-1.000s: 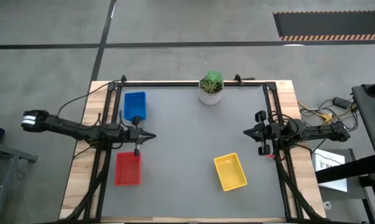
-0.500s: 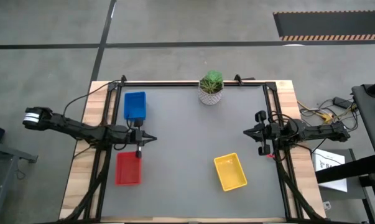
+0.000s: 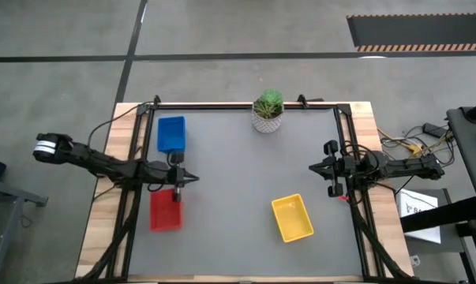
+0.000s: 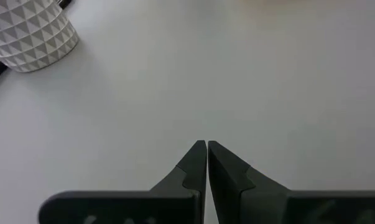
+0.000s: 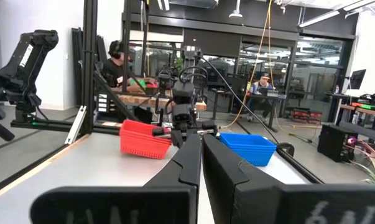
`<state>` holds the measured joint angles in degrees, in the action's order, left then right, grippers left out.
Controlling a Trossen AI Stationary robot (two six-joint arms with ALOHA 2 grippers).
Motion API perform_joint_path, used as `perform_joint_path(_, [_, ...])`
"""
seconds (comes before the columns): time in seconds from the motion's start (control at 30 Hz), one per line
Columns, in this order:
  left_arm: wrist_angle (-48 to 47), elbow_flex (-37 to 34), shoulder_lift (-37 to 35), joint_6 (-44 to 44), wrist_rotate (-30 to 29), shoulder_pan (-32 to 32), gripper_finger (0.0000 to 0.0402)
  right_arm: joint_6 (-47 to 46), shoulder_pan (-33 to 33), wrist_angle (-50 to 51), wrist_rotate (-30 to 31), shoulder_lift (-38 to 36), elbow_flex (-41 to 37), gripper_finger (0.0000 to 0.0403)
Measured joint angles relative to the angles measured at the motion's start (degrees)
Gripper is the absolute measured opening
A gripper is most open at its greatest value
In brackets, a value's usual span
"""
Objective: Stack baskets by color
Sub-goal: Return to Home Position
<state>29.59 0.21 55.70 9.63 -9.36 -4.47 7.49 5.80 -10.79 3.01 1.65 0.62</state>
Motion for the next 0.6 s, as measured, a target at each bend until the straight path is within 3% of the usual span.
perform_joint_path(0.6, [-0.1,0.0,3.5,0.0,-0.2,0.0,0.0000,0.0,0.0,0.0,0.0,0.0,0.0,0.0009])
